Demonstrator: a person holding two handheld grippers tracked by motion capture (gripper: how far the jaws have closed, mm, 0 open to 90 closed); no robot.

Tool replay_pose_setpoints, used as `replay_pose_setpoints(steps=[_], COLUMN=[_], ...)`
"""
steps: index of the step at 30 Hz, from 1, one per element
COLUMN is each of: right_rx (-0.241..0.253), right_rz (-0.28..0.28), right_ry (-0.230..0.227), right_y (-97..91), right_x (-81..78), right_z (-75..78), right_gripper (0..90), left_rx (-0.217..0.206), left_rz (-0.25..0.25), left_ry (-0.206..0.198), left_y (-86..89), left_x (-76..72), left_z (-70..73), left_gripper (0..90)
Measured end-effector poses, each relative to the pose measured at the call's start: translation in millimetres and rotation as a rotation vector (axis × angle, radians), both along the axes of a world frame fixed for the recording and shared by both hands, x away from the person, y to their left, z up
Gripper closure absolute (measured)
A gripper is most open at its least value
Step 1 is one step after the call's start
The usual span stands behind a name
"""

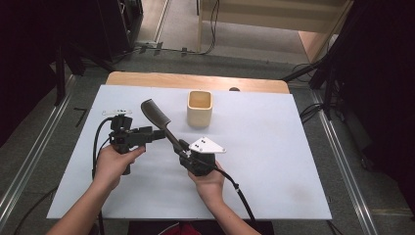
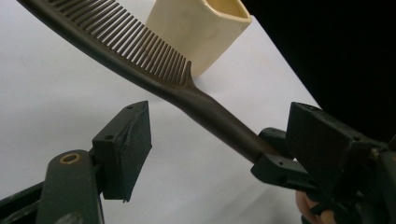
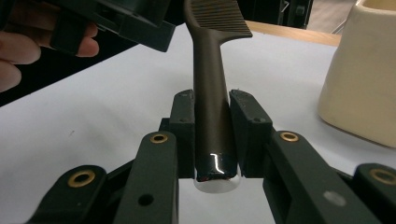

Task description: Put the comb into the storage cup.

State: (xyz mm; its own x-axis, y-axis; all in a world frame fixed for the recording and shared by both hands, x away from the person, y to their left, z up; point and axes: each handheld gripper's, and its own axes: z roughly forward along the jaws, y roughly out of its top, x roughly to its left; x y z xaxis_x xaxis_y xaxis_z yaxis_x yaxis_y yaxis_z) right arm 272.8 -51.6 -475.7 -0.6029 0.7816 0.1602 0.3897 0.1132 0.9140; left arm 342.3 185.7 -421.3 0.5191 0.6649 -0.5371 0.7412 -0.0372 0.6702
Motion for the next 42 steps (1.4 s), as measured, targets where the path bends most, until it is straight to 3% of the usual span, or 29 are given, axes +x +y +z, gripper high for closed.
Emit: replay_pose_setpoints(steps=[6, 24, 42], right_rx=[0.021, 0.051, 0.070], right_rz=[-0.009, -0.016, -0.023], right_ry=[-0.002, -0.007, -0.019], right_y=[1.9, 9.3, 12.0], right_x=[0.5, 0.5, 1.2], right_z=[-1.2, -2.5, -1.9], right_gripper=[70.3, 70.3, 70.2], left_rx=[-0.028, -0.021, -0.088], left_rz=[0.029, 0.065, 0.079], left_ry=[0.026, 0.054, 0.133], left_y=[-2.1, -10.3, -13.7], left_x=[3.9, 11.1, 15.8], left_z=[0.6, -9.2, -16.7], left_gripper=[25.6, 28.5, 40.7])
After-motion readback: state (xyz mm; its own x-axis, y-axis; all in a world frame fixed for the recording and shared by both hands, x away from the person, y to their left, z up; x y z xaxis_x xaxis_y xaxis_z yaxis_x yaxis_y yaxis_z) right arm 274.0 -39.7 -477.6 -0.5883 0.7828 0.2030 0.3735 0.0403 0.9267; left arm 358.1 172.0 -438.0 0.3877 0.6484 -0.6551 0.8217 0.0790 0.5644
